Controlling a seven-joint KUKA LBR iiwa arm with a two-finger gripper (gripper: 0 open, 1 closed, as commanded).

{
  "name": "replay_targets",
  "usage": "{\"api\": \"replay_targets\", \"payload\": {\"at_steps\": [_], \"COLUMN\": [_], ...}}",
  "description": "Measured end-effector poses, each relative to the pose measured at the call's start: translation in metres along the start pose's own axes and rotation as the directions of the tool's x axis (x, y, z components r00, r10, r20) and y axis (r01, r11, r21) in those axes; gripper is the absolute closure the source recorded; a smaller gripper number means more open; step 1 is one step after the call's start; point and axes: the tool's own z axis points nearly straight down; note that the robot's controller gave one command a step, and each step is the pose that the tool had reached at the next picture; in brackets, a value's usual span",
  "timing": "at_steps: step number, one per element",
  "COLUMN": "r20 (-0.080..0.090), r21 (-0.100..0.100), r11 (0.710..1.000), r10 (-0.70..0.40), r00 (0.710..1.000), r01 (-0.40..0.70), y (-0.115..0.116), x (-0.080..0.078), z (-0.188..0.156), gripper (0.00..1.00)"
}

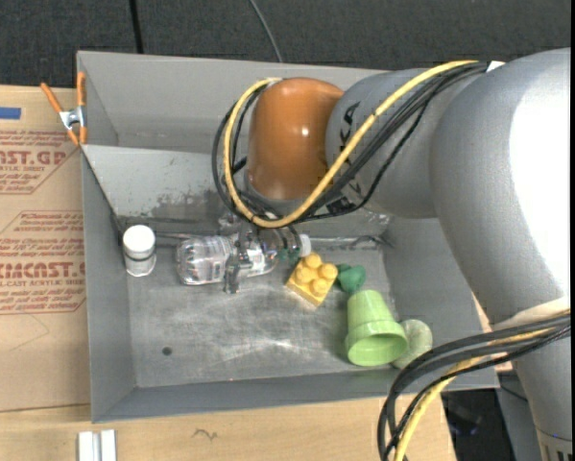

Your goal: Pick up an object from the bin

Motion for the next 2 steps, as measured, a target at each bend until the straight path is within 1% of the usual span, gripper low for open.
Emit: {"api": "replay_targets", "payload": {"at_steps": [1,2], "r20": [-0.006,-0.008], "r21": [0.0,0.001], "r11": [1.0,1.0], "r10": [0.0,0.0], "r00": [1.0,1.0], "r01": [0.0,0.0], "y": [0.0,0.0], "x": [0.001,0.0], "z": [0.036,-0.051], "gripper": [1.0,1.0]}}
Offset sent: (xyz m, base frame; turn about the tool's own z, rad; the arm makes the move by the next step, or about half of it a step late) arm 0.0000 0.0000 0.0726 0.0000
